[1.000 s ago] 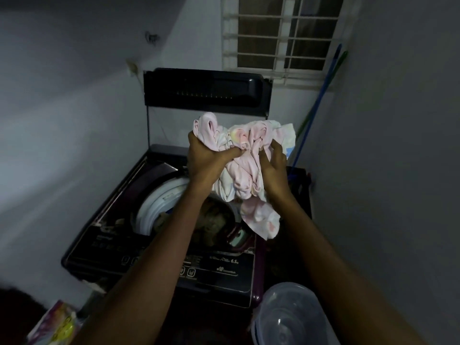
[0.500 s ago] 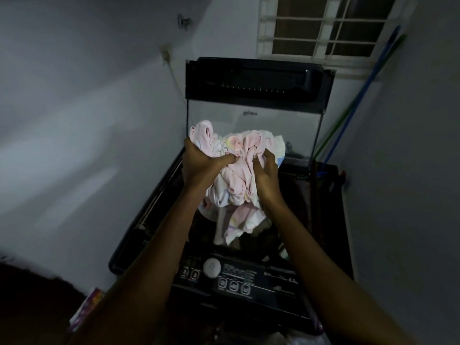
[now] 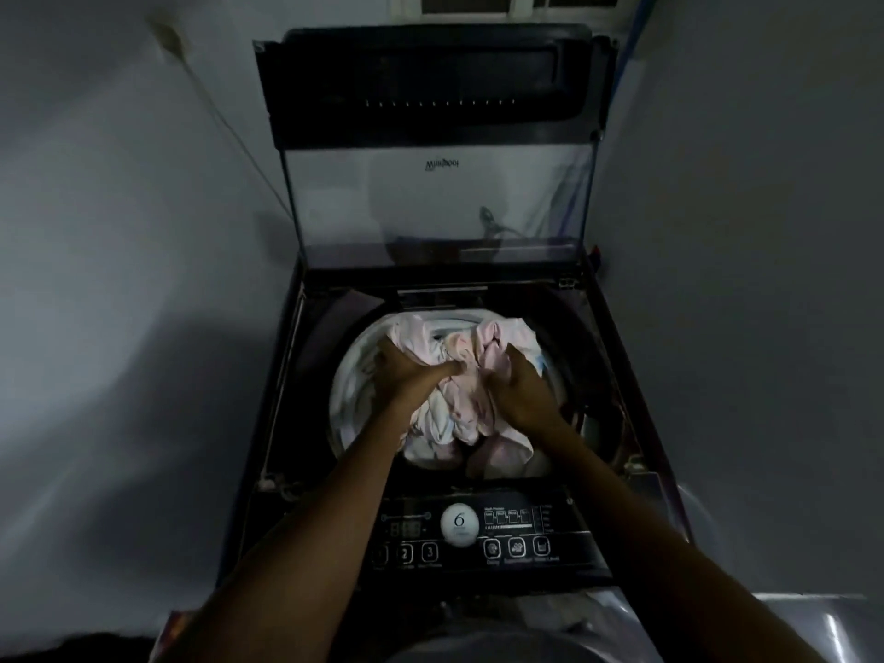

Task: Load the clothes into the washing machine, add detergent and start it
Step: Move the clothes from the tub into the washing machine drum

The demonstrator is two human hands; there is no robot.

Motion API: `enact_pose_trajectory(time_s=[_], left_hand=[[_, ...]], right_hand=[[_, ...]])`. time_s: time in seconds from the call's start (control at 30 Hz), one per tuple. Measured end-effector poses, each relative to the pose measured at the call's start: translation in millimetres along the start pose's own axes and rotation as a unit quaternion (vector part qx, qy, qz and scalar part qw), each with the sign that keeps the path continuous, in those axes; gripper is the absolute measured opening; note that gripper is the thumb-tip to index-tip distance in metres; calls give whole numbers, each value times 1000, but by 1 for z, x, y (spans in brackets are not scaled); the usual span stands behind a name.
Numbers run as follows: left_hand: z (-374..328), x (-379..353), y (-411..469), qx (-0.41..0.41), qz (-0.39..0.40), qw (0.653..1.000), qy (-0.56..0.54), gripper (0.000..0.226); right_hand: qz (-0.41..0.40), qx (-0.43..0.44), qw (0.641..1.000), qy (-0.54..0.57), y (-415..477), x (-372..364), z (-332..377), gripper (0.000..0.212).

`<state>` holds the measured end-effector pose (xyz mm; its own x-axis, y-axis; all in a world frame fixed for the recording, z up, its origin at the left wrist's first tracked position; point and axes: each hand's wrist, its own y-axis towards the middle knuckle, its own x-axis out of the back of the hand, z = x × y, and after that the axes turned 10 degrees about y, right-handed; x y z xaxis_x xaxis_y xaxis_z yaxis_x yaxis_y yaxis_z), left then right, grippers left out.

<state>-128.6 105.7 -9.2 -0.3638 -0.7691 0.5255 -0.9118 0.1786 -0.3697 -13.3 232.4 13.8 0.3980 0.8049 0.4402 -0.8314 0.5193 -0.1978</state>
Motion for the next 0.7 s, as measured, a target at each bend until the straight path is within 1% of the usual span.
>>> enact_pose_trajectory(time_s=[0.03,0.07,0.13,0.17,0.2,0.3,0.33,0.4,0.47,0.5,0.53,0.57,0.6,0.63,0.7], left_hand=[[8,-6,8,10,39,999,20,138],[15,-9,16,9,76,996,42,129],[25,-12,26,-12,121,987,108,95],[30,-11,30,-28,125,981,148,83],[33,-10,34,-50,121,973,191,76],[35,1,39,-95,112,933,328,65],[34,4,39,-104,101,915,377,65],[30,7,30,-147,41,882,445,73],[32,5,23,-232,-14,861,453,82],[35,2,21,-274,-15,845,459,84],[40,0,22,-307,4,826,473,82],[43,-1,24,-318,37,814,484,78],[44,-1,25,-314,74,809,492,78],[46,-1,29,-294,110,809,498,81],[47,1,35,-269,152,810,499,94]], right_hand=[[29,-12,999,-43,1,-3,-6,64],[65,-13,994,-88,1,-8,-11,68],[127,-9,977,-169,4,-21,-22,71],[142,-14,971,-193,7,-27,-27,73],[149,-22,967,-206,11,-33,-31,75],[172,-63,956,-230,27,-45,-40,83],[175,-69,953,-236,33,-48,-43,84],[181,-75,949,-249,45,-52,-47,85],[197,-85,943,-254,56,-52,-51,83],[210,-85,940,-254,59,-51,-52,81],[217,-80,940,-249,63,-49,-55,79],[211,-69,945,-242,66,-46,-56,77],[185,-56,952,-238,68,-44,-58,75],[139,-44,958,-245,68,-42,-58,74],[52,-30,958,-281,64,-45,-60,75]])
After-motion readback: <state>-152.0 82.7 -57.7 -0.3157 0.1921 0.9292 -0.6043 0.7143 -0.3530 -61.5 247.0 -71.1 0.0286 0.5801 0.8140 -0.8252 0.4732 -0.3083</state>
